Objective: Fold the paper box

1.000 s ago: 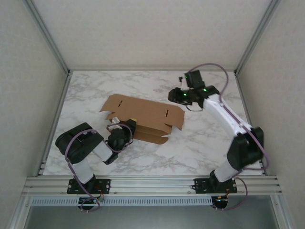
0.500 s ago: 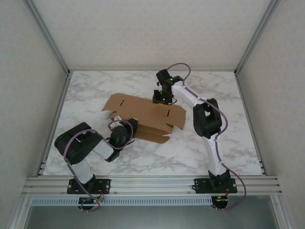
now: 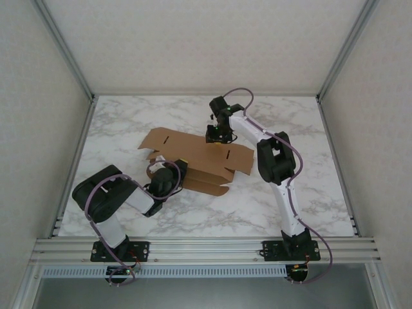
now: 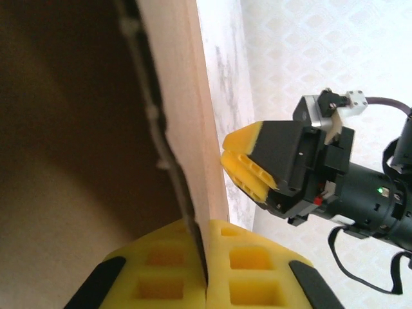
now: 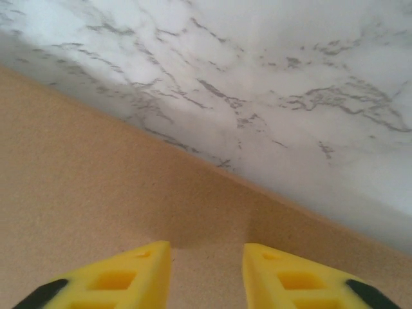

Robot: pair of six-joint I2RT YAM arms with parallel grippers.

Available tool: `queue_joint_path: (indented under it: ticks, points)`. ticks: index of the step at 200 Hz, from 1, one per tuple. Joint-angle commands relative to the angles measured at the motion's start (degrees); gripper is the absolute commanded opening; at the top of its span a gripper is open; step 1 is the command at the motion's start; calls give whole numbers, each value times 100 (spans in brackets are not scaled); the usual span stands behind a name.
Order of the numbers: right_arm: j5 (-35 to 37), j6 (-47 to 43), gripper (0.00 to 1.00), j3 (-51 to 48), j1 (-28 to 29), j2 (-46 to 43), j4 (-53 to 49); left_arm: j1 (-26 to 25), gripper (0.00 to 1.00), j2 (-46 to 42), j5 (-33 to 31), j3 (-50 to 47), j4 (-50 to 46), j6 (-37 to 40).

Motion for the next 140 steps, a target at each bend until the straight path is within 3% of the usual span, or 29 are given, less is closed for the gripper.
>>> queue_joint_path:
  ticks: [1, 42, 80, 106, 140]
  points:
    - [151, -111, 45, 183, -82, -1061, -258, 27, 0, -601, -336, 449, -953, 316]
    - [594, -155, 57, -657, -121, -2640, -31, 28, 0, -1254, -1060, 1790, -3311, 286]
    - [729, -103, 58, -1917, -135, -3967, 411, 19, 0, -1206, -1503, 2992, -5304, -771]
    - [488, -154, 59, -2100, -256, -4269, 214, 18, 0, -962, -1575, 3536, -6000, -1302]
    - [153, -178, 59, -2408, -413, -4387, 292, 50, 0, -637, -1708, 3510, -5518, -927]
